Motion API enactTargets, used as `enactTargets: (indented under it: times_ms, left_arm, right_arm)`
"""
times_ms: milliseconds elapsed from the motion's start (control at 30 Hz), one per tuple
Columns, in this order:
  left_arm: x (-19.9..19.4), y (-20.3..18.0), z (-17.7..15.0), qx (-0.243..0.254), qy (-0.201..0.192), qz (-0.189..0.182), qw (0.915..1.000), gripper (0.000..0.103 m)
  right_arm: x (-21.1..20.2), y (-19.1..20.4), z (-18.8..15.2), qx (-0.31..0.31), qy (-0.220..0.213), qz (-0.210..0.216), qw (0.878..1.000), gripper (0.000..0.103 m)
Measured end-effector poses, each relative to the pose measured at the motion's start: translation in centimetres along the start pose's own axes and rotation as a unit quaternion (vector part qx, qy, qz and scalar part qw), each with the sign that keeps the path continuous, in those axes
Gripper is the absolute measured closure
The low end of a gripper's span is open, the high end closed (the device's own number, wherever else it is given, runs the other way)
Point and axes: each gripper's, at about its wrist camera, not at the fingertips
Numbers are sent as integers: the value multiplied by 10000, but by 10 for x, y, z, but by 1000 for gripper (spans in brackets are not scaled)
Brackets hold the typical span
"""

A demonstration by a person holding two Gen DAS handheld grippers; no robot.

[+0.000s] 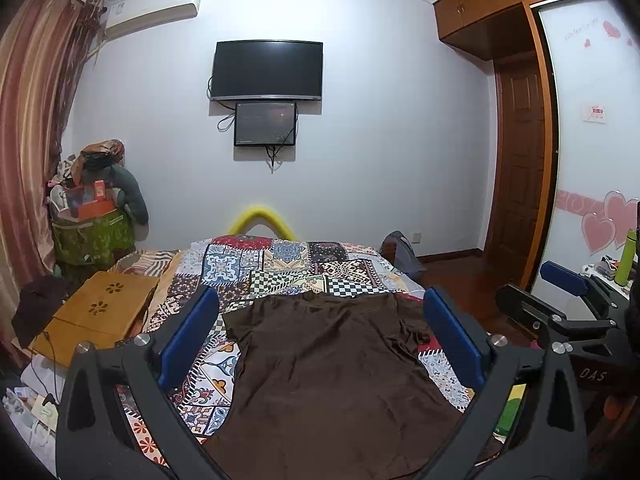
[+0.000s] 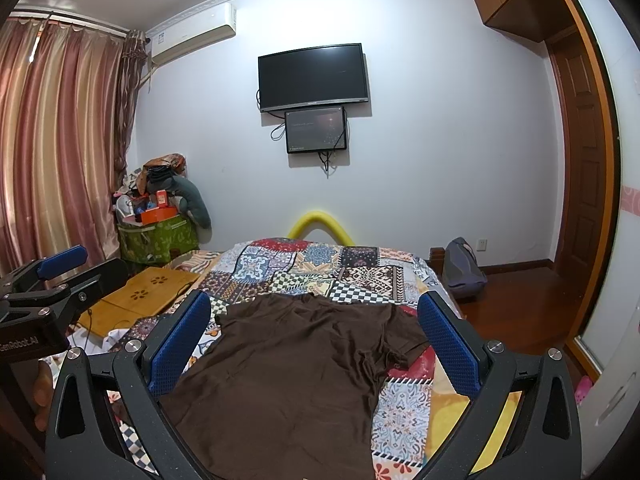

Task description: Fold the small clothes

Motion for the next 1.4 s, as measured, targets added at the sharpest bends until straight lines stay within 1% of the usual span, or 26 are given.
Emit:
enactTargets:
  times_ms: [1400]
  left_arm:
    - [5,2,-3,-30,56,-7,10000,0]
  right_arm:
    - [3,-2,0,-1,11,4,10000,0]
Point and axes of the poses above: each gripper's, at about its wrist camera, not at the fingertips, and x roughly the way its jaws point, y to its left, z to its top, and after that the axes turned 6 degrees about -y, right-handed
